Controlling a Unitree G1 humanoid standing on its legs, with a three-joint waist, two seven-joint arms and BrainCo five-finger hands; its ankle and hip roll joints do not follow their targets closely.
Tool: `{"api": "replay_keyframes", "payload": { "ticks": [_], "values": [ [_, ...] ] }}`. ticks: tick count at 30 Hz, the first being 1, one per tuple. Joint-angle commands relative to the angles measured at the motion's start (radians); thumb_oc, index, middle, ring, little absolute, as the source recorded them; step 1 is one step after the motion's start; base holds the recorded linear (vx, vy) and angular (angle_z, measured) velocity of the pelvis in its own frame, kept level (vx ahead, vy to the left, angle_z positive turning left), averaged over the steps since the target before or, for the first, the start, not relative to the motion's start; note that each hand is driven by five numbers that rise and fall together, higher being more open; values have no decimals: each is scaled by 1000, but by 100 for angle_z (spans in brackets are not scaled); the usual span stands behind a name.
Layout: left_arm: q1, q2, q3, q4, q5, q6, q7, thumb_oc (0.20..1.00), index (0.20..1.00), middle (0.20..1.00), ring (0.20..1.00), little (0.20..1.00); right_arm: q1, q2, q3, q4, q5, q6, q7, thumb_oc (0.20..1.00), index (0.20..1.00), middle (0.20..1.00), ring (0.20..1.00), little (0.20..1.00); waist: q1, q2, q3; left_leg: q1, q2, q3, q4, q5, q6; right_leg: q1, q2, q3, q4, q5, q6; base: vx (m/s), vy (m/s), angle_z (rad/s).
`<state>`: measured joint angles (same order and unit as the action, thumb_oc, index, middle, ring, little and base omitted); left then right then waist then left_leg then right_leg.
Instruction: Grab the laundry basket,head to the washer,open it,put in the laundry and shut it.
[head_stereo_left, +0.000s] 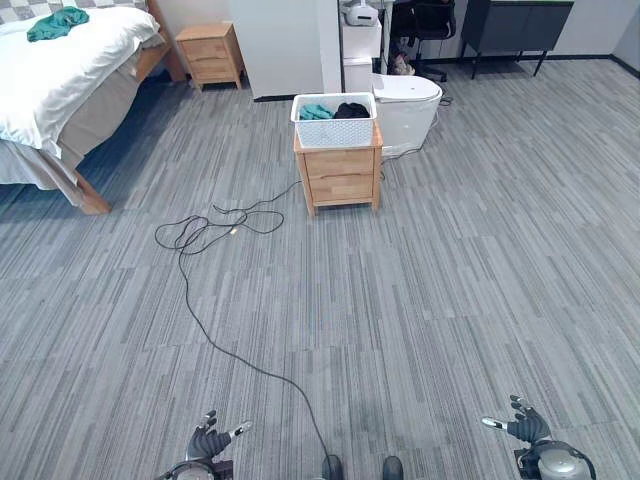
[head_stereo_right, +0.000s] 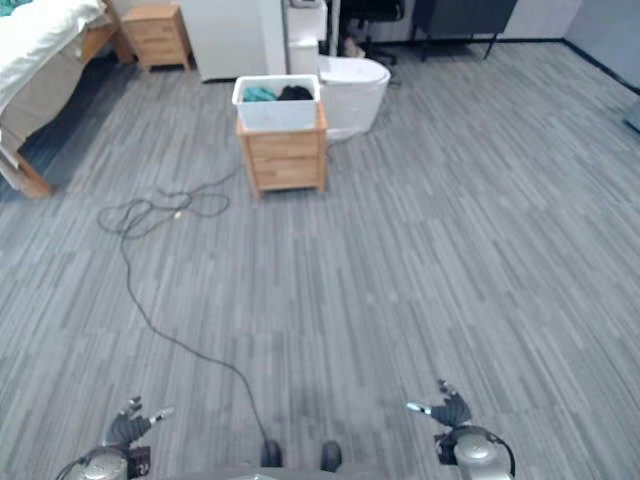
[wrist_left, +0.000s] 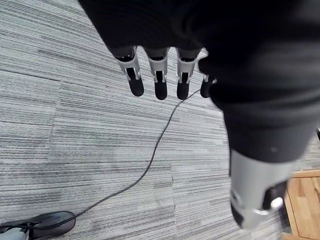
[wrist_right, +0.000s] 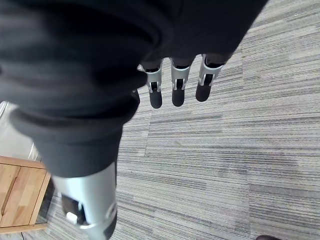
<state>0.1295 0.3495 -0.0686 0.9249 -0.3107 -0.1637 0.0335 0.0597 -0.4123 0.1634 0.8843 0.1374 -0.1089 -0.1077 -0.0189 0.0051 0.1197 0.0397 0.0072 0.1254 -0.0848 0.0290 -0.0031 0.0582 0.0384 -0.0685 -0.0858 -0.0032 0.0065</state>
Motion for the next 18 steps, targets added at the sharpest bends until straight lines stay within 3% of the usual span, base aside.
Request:
{"api": "replay_keyframes", "payload": {
  "ticks": [1,12,17,18],
  "values": [
    [-52,22,16,29,-22,-21,19,1000,1000,1000,1000,1000,-44,13,7,11,49,-22,-17,1000,1000,1000,1000,1000,21,-52,-17,45,-50,-8,-2,-63,-10,7,-65,-9,18,8,106,0,0,0],
    [-43,27,33,-24,-37,-23,34,1000,1000,1000,1000,1000,-51,20,7,-9,56,-22,-23,1000,1000,1000,1000,1000,36,-70,4,20,-58,-3,38,-89,3,-8,-79,-12,38,1,116,20,40,0],
    [-27,53,53,-94,-63,-23,40,1000,1000,1000,1000,1000,-57,24,11,-36,47,-16,-24,1000,1000,1000,1000,1000,52,-90,35,-63,-67,-8,169,-147,31,-83,-102,-5,163,-17,131,-21,120,-12],
    [-37,66,50,-83,-52,-21,41,1000,1000,1000,1000,1000,-77,31,19,-29,48,-17,-23,1000,1000,1000,1000,1000,46,-93,54,-70,-68,-10,184,-154,38,-130,-108,0,242,13,154,0,104,-12]
  ]
}}
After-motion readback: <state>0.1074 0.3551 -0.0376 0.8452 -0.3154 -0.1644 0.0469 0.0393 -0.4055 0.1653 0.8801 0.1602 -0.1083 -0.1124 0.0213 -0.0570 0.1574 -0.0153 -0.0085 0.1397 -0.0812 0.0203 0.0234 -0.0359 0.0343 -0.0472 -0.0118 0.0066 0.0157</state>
